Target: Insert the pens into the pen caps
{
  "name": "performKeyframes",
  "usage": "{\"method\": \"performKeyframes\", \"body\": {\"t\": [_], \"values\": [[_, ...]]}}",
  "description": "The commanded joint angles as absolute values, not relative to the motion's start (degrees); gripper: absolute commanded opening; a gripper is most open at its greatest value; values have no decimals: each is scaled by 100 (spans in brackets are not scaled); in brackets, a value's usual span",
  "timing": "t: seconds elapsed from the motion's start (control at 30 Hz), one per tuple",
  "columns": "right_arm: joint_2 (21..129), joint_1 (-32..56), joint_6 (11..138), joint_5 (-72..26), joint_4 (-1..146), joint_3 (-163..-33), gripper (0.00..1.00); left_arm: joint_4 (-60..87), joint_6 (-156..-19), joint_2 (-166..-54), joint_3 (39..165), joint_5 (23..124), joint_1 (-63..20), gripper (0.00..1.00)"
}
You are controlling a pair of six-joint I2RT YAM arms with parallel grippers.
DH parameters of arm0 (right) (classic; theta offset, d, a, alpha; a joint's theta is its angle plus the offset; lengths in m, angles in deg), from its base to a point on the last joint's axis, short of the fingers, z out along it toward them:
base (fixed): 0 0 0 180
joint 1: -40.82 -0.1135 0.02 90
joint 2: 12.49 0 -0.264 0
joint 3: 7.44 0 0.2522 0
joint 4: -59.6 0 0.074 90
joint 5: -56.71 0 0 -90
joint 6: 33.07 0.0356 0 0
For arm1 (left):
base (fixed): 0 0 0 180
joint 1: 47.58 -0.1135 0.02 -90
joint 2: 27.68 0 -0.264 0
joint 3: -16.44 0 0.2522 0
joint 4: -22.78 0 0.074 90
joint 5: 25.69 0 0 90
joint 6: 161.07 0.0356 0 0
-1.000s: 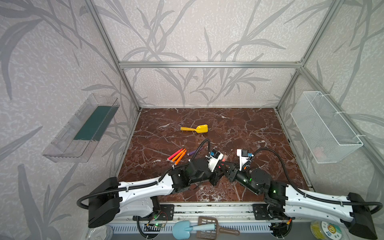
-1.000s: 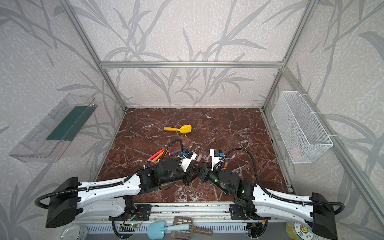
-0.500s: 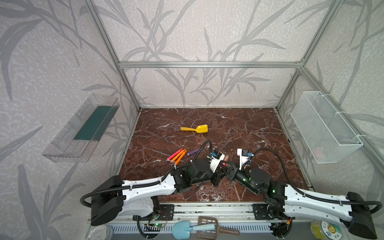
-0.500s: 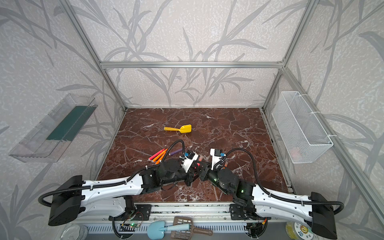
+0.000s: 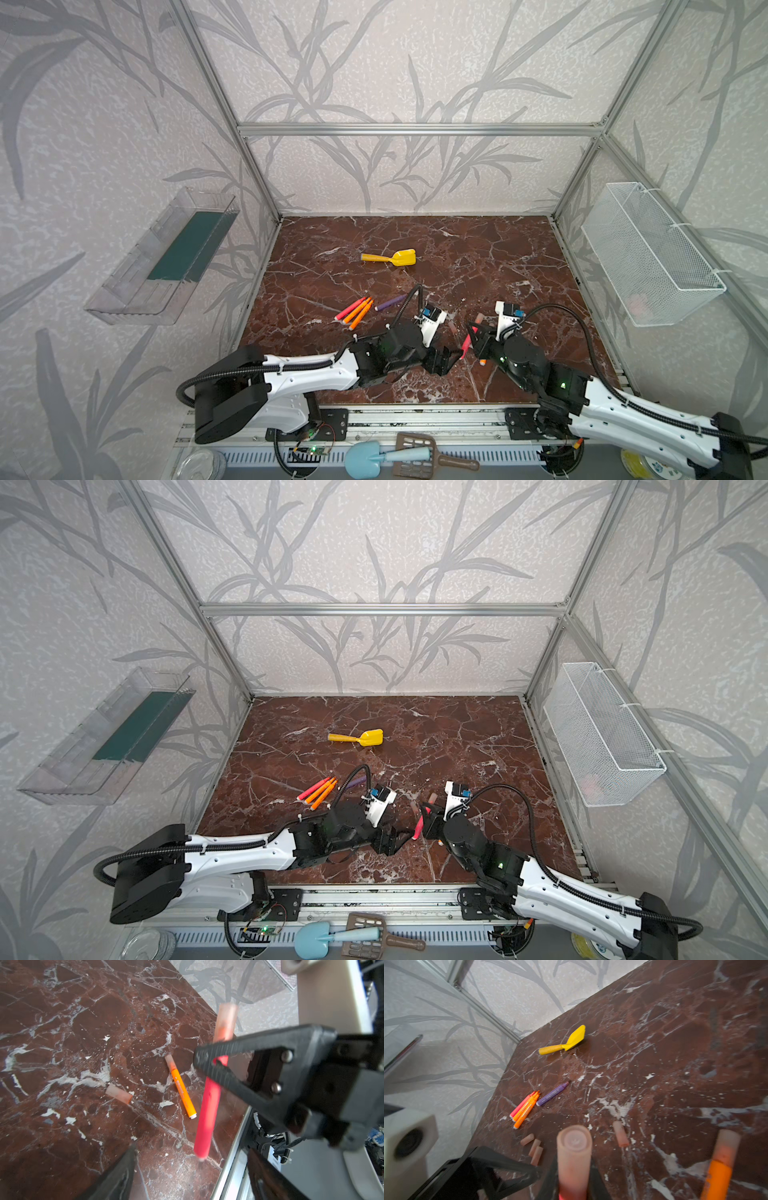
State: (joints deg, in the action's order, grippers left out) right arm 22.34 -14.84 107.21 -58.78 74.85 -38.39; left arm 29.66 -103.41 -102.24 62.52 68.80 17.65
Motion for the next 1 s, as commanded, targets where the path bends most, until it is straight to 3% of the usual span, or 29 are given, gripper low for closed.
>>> {"method": "performKeyframes", "body": {"t": [0.0,0.5,0.97], "values": [[2317,-932,10594,-5358,7976,-3753,13,3082,-10465,-10112,6099,6497,1755,88],[4154,-10,10241,-4249,7574,-4106,15,1220,-10744,-9099,5897,4671,1678,87],[5356,519,10255,-4078,7485,-4323,19,893,-10850,-8220,5455,4374,1540,89]]}}
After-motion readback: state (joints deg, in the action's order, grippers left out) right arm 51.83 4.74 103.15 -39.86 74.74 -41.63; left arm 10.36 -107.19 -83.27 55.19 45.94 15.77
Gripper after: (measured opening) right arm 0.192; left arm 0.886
